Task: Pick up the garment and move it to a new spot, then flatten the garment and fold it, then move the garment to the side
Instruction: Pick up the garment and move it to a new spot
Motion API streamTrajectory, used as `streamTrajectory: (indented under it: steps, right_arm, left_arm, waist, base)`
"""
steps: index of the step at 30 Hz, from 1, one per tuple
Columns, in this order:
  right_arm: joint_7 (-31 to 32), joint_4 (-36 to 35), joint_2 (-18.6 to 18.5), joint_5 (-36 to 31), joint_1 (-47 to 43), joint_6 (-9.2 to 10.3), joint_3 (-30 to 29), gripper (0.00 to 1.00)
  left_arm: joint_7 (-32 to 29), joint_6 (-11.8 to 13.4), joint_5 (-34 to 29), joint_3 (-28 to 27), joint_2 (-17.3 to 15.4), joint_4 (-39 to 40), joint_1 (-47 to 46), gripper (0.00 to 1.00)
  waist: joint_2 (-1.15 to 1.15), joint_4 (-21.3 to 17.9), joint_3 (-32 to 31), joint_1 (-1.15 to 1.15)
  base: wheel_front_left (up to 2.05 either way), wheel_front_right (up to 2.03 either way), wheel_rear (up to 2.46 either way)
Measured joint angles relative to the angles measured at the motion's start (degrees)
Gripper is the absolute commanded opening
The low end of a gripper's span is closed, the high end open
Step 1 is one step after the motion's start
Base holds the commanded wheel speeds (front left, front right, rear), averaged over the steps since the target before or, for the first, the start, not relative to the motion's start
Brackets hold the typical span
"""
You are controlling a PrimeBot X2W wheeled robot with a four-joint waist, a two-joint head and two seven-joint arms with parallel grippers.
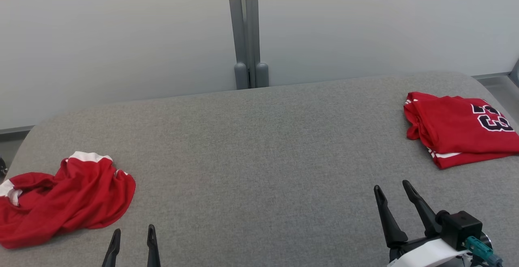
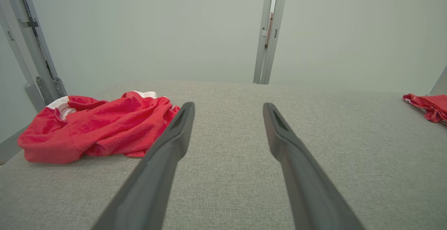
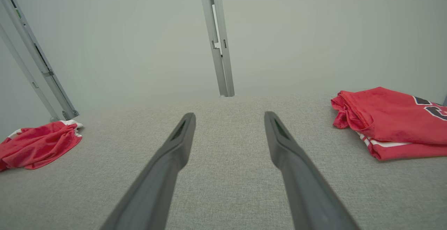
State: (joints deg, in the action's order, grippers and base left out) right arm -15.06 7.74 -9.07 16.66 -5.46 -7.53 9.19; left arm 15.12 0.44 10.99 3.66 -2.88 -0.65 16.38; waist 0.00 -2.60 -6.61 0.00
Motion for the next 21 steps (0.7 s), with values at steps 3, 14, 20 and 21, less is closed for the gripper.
streamTrajectory:
  steps: [3,14,20,21]
  right_arm:
    - [0.00,0.15,0.02,0.00,0.01,0.00,0.04,1.00]
    - [0.00,0.55,-0.05,-0.01,0.10,0.00,0.35,1.00]
    - [0.00,0.69,-0.29,-0.26,0.16,0.00,0.58,1.00]
    - [0.00,0.74,-0.29,-0.26,0.16,0.00,0.64,1.00]
  left_arm:
    - [0.00,0.07,0.07,0.00,0.00,-0.02,0.00,1.00]
    - [0.00,0.07,0.08,0.14,0.00,-0.18,-0.08,1.00]
    - [0.00,0.25,0.25,0.29,0.01,-0.31,-0.18,1.00]
    - [0.00,0.24,0.25,0.21,0.01,-0.38,-0.21,1.00]
  waist:
    - [0.00,-0.01,-0.05,0.00]
    - [0.00,0.01,0.18,0.00]
    - [0.00,0.12,0.37,0.00]
    - [0.00,0.14,0.38,0.00]
  base:
    - [0.00,0.00,0.00]
    - [0.00,0.00,0.00]
    - [0.00,0.00,0.00]
    - [0.00,0.00,0.00]
